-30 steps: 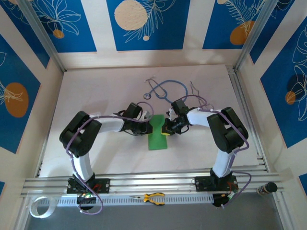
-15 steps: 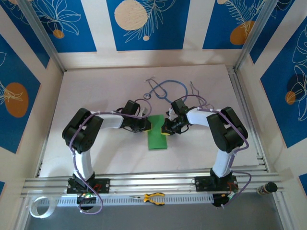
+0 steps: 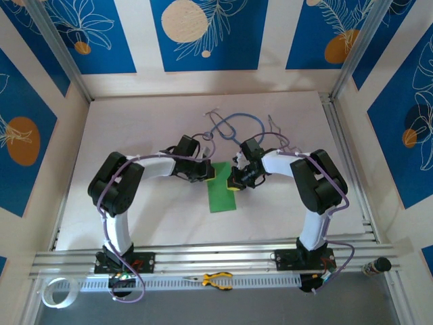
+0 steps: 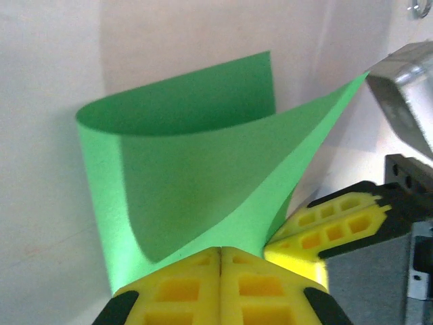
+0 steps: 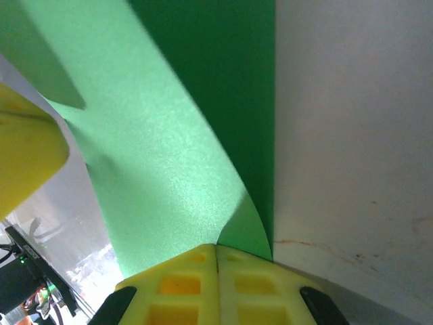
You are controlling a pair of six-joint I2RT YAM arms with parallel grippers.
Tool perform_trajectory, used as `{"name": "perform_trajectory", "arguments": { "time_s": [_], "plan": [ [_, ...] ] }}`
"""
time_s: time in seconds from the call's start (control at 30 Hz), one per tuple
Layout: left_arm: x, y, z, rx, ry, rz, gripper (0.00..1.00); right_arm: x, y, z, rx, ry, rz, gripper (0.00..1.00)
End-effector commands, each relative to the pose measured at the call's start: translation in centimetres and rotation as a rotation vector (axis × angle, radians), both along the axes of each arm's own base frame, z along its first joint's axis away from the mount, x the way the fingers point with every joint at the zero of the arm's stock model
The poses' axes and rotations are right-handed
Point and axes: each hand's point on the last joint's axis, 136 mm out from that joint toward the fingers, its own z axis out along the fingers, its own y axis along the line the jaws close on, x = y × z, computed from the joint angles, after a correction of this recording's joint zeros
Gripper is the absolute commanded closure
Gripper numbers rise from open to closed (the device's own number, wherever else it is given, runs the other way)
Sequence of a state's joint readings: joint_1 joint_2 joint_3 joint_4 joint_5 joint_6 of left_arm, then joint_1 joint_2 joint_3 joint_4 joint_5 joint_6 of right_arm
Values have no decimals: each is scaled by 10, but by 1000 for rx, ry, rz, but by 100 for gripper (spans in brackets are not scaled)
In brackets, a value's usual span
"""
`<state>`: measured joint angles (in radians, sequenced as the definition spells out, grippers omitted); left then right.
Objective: Fold a paper plane with a square sheet of paper (pick it up from the middle)
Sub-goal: First fold the square sheet of paper in half at the center of the table.
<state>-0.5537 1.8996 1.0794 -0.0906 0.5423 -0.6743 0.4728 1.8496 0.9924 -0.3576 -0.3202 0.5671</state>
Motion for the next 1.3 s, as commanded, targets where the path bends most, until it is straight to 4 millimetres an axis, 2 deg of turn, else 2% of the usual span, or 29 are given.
{"name": "perform_trajectory", "arguments": {
  "time_s": [0.0,0.2,0.37,0.47,0.57,0.77,0.87,1.1,1.27],
  "plan": [
    [5,-2,1,-6,17,-3,100,-24,-44,-53,-244,97,-16,100],
    [7,8,-21,63,18,5,100,-25,-45,-54,-243,101,-16,100],
    [-1,15,-41,87,61,15,100,-26,-46,-56,-249,107,-15,100],
    [-5,18,-45,85,76,23,100,-27,-47,-58,-253,111,-17,100],
    [-1,14,-36,59,64,25,100,-25,-47,-57,-252,110,-22,100],
    [17,3,4,-16,-4,11,100,-23,-46,-56,-249,108,-25,100],
    [22,1,9,-12,-29,-4,100,-22,-46,-56,-247,109,-25,100],
    [25,14,-16,26,-13,19,100,-22,-46,-56,-247,109,-30,100],
    [16,23,-38,70,26,10,100,-25,-46,-58,-248,119,-32,100]
  ]
}}
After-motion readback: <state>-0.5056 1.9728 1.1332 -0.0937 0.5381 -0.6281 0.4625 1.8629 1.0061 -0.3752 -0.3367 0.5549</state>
